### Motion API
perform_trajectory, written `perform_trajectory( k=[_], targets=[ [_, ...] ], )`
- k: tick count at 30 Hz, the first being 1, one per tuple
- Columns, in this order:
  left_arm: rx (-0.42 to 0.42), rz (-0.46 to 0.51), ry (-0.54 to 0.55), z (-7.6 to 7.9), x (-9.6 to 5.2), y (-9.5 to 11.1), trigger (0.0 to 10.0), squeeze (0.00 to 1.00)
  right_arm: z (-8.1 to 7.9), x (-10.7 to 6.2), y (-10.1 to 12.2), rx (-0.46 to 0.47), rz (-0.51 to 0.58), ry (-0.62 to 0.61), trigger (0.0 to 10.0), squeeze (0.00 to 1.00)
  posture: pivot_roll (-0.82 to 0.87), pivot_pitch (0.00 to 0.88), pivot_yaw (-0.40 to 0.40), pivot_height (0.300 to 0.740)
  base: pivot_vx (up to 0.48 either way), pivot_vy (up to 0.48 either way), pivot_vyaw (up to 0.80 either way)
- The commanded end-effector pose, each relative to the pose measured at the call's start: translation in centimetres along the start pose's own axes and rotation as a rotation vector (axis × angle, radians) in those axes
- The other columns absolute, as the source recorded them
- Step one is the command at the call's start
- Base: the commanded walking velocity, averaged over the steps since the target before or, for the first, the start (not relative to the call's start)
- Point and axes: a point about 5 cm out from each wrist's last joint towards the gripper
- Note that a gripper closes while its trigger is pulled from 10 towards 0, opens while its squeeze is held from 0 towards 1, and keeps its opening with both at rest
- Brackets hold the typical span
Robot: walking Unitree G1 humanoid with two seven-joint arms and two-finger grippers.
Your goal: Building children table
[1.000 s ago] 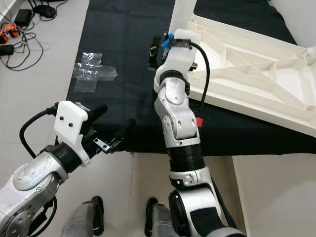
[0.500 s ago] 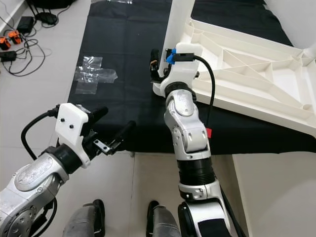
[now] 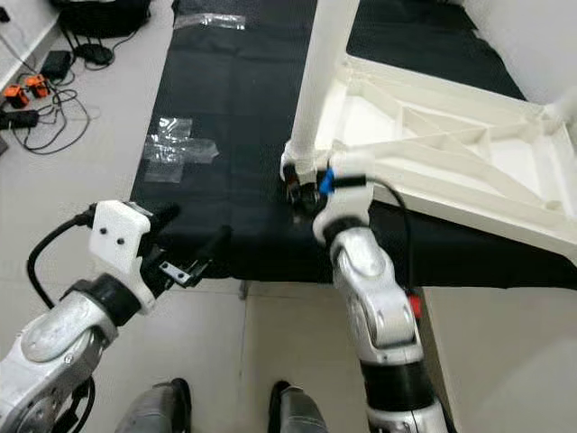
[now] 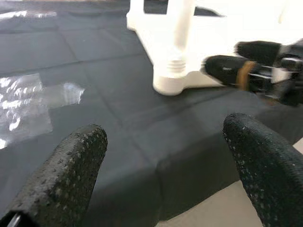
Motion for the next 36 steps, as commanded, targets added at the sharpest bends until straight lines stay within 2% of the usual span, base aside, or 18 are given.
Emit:
perform_trajectory(
  k=[1,5,10,15,21,29,36],
  targets=[
    [0.003,-0.029,0.057,0.1,-0.4,-0.9,10.0,0.0,0.4,-1.1,-1.0,-0.029,-0.015,-0.028,10.0,0.0,0.09,0.141,-0.087,0.74,0.0,0.0,0.0],
    [-0.007,-0.031,0.072,0.2,-0.4,-1.1,10.0,0.0,0.2,-1.4,-1.4,-0.025,-0.031,-0.023,10.0,0.0,0.09,0.137,-0.087,0.74,0.0,0.0,0.0],
    [-0.024,-0.038,0.099,0.4,-0.6,-1.6,10.0,0.0,-0.6,-1.8,-1.5,-0.045,-0.036,0.002,10.0,0.0,0.09,0.129,-0.081,0.74,0.0,0.0,-0.79],
    [-0.026,-0.04,0.136,0.4,-0.7,-2.2,10.0,0.0,-1.4,-1.7,-1.0,-0.023,-0.008,0.028,10.0,0.0,0.09,0.118,-0.082,0.74,0.0,0.0,-0.77],
    [-0.043,-0.012,0.191,-0.3,-0.3,-1.8,10.0,0.0,-1.6,-1.1,-0.6,-0.017,0.006,0.051,10.0,0.0,0.08,0.104,-0.085,0.74,0.0,0.0,0.0],
    [-0.032,0.045,0.269,-1.7,0.3,-0.9,10.0,0.0,-1.6,0.2,0.5,0.002,0.036,0.047,10.0,0.0,0.08,0.091,-0.093,0.74,0.332,0.0,0.0],
    [-0.052,0.062,0.296,-2.0,0.4,-0.6,10.0,0.0,-1.6,0.7,0.8,0.008,0.047,0.051,10.0,0.0,0.09,0.088,-0.099,0.74,0.054,0.0,0.0]
  ],
)
Point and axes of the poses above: a point about 5 cm out from each wrist's last joint towards the gripper, its own x axis pointing out of the wrist towards the gripper, its own y axis along the axis of the wrist's last joint, z = x × y, and after that the axes turned 3 degrees about -x, right-handed
